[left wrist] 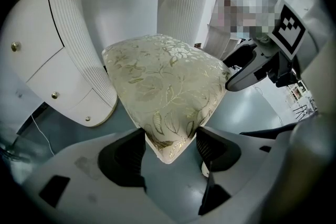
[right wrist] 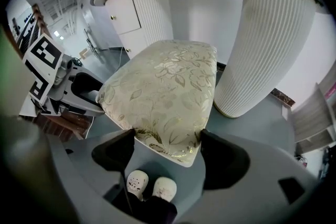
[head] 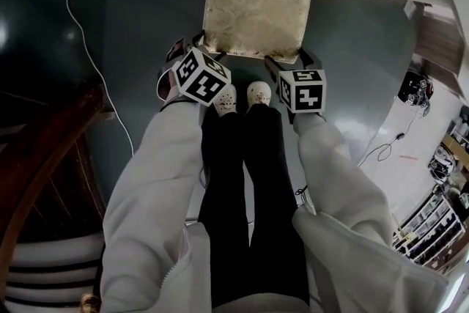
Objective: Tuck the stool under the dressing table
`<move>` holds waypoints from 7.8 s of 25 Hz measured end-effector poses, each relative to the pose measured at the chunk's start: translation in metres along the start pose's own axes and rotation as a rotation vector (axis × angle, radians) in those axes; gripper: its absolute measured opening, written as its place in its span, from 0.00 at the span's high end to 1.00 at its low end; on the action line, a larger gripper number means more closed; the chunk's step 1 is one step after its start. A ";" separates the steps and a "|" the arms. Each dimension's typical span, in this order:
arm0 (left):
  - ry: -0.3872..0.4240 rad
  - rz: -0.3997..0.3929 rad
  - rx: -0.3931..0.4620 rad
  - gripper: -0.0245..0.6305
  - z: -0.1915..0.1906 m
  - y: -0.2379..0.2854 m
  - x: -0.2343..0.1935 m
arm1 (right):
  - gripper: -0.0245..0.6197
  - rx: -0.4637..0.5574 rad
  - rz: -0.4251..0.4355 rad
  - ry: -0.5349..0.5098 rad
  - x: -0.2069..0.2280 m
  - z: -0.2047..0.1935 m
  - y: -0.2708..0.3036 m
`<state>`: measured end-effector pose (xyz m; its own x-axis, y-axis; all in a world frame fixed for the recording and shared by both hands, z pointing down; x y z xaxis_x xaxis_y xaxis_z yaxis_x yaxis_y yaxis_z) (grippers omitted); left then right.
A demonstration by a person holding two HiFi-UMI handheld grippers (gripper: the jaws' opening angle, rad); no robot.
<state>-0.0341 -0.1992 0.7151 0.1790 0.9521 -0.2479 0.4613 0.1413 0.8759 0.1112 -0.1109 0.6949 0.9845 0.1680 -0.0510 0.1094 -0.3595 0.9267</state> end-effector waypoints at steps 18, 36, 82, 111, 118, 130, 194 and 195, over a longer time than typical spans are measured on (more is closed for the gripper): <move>0.023 0.033 0.034 0.49 0.035 0.011 -0.027 | 0.27 0.102 -0.003 0.005 0.024 0.034 0.016; 0.041 0.042 0.156 0.49 0.093 0.022 -0.076 | 0.27 0.200 -0.018 0.002 0.060 0.098 0.042; 0.131 0.059 0.466 0.51 0.238 0.034 -0.219 | 0.28 0.527 -0.064 0.101 0.138 0.262 0.106; -0.005 0.076 0.417 0.53 0.181 0.030 -0.200 | 0.25 0.501 -0.084 0.100 0.125 0.218 0.101; -0.111 0.042 0.387 0.53 0.142 0.020 -0.173 | 0.28 0.443 -0.044 0.049 0.098 0.197 0.082; -0.233 -0.009 0.414 0.59 0.118 -0.013 -0.117 | 0.32 0.396 -0.010 0.137 0.070 0.159 0.035; -0.283 0.288 0.913 0.94 0.236 -0.418 0.024 | 0.88 0.789 0.218 0.147 0.035 0.305 -0.396; -0.272 0.295 0.921 0.94 0.241 -0.423 0.024 | 0.88 0.806 0.217 0.141 0.038 0.308 -0.402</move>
<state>-0.0158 -0.3014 0.2391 0.5339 0.8046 -0.2598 0.8385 -0.4645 0.2848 0.1473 -0.2424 0.2057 0.9745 0.1135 0.1936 0.0374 -0.9327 0.3586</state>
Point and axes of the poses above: the fingertips, and each gripper's own axes: y forward along the fingers, x to its right, z out of its top, the point moved 1 cm from there along -y, backward along the fingers, and after that the axes turned 9 degrees about -z, right-handed, at the moved point
